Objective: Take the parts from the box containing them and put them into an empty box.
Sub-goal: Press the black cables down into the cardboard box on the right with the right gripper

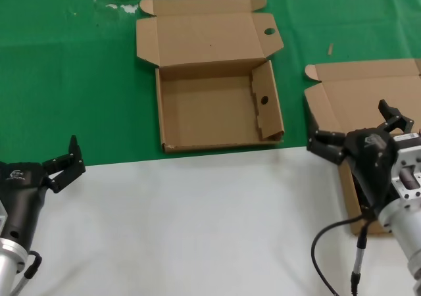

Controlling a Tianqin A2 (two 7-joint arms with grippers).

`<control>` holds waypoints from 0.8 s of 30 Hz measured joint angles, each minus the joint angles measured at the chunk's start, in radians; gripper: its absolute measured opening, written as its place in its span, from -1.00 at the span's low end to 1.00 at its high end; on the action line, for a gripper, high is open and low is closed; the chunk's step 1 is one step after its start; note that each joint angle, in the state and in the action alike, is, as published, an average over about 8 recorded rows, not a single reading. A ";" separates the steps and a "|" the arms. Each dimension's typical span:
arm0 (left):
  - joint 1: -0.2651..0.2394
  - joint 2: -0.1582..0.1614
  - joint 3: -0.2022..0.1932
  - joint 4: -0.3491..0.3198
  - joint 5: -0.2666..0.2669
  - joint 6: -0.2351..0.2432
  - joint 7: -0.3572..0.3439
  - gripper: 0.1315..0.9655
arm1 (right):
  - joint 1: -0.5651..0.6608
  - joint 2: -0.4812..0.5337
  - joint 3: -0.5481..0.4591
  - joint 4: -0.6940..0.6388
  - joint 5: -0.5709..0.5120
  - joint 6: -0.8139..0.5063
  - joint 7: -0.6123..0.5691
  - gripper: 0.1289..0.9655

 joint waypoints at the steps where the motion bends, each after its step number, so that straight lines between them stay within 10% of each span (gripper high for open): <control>1: 0.000 0.000 0.000 0.000 0.000 0.000 0.000 1.00 | -0.001 0.007 0.000 0.001 -0.002 0.001 -0.003 1.00; 13: 0.000 0.000 0.000 0.000 0.000 0.000 0.000 1.00 | -0.075 0.256 -0.024 0.062 0.033 0.010 -0.006 1.00; 24: 0.000 0.000 0.000 0.000 0.000 0.000 0.000 1.00 | -0.293 0.481 0.200 0.132 0.135 -0.360 -0.173 1.00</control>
